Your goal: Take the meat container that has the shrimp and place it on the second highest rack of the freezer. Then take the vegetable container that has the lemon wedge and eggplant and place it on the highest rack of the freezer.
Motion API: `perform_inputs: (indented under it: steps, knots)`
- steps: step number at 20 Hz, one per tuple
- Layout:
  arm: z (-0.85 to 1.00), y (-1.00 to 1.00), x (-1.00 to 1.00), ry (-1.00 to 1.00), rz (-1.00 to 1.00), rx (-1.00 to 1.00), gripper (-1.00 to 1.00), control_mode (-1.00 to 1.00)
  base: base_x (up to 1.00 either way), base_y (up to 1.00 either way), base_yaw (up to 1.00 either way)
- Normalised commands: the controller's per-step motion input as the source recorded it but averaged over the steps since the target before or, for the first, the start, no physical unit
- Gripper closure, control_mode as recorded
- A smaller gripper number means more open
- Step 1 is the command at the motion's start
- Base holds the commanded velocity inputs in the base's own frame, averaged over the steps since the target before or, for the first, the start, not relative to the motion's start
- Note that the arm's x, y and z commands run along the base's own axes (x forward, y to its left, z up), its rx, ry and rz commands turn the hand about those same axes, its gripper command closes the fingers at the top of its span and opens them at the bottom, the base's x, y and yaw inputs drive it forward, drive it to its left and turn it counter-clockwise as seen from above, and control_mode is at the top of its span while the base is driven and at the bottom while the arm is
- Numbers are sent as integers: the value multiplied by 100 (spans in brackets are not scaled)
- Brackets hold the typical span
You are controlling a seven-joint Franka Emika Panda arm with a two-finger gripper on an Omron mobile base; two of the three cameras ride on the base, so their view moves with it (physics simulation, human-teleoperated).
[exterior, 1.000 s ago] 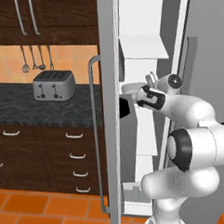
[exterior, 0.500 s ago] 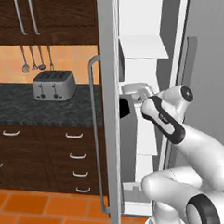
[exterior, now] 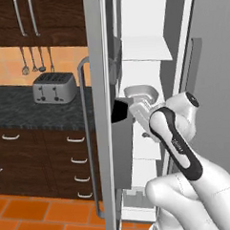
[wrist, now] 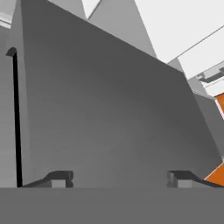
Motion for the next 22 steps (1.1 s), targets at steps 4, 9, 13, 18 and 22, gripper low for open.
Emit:
perform_inputs:
  steps: [4,9,13,18,22]
  knots:
    - [68,-6,-95,0,11,4,-100,-100,0,0,0]
    - [73,-43,-100,1,11,0,-100,-100,0,0,0]
    - [20,8,-100,0,18,-2,-100,-100,0,0,0]
    - [-6,30,-22,6,3,-1,-100,-100,0,0,0]
    - [-3,-2,-20,3,0,0,-100,100,-50,-8,0]
